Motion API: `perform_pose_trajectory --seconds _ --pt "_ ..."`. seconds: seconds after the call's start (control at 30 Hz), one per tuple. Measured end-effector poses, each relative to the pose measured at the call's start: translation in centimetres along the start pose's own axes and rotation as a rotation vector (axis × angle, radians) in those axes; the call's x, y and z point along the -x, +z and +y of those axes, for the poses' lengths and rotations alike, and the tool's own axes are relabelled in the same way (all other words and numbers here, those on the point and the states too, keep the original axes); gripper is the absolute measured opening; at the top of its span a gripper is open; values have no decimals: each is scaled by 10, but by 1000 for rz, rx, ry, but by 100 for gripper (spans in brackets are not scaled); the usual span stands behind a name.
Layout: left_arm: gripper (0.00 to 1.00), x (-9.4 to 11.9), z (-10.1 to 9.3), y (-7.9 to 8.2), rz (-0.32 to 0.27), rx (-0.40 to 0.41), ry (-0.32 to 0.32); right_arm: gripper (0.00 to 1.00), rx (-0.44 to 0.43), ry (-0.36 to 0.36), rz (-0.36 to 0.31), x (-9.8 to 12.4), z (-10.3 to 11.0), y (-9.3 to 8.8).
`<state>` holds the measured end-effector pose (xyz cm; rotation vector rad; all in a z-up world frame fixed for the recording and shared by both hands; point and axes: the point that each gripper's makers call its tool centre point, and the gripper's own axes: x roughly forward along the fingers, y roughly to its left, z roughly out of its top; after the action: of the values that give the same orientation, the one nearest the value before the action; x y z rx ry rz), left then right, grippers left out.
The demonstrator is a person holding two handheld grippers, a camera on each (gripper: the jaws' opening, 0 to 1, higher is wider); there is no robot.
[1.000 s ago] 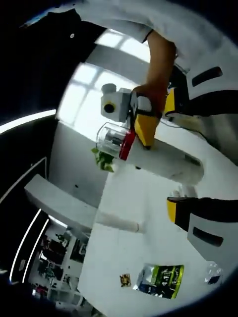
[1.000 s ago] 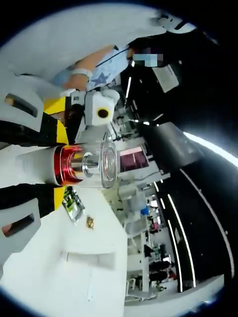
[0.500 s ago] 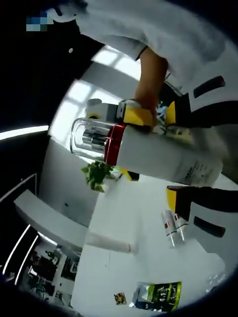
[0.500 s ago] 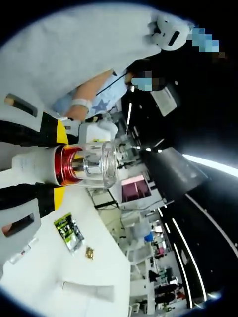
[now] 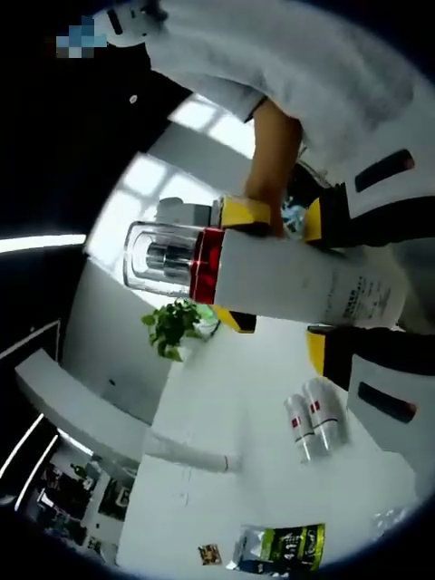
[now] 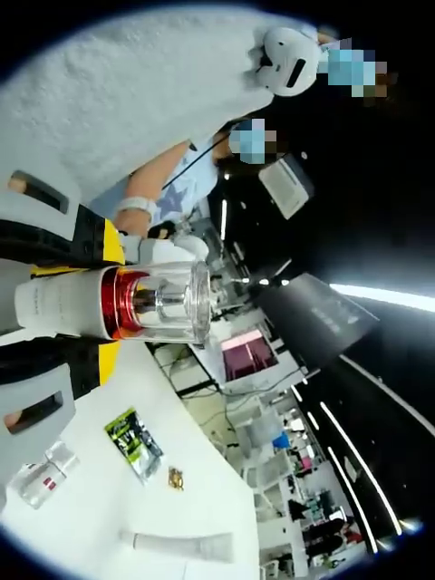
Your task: Arrange the skincare products in the storage area until every visible bottle or jar stands upright without overlapping.
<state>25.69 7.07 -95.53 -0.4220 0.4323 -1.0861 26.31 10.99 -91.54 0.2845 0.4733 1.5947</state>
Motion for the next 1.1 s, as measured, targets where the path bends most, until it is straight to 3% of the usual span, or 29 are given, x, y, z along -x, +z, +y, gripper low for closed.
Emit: perform_pose_trajectory --seconds 0.23,0.33,0.47,0.6,0.67,0.8,1.1 --pt "26 -2 17 6 26 -50 158 24 -80 -87 -71 -2 -17 6" --pt "26 1 34 3 73 -98 277 26 -99 -181 -59 -5 -30 3" --pt "25 6 46 1 113 -139 388 27 -135 -275 -52 -9 -41 2" --pt "26 9 53 3 135 -185 500 28 -253 -398 -116 -13 -52 7" --pt "25 10 55 4 149 -215 532 28 -259 -445 -126 -14 -54 7" --pt "25 9 55 5 156 -240 552 27 -247 -500 -134 -14 -55 9" --pt "25 10 54 1 153 -262 494 24 -152 -462 -76 -13 -49 5"
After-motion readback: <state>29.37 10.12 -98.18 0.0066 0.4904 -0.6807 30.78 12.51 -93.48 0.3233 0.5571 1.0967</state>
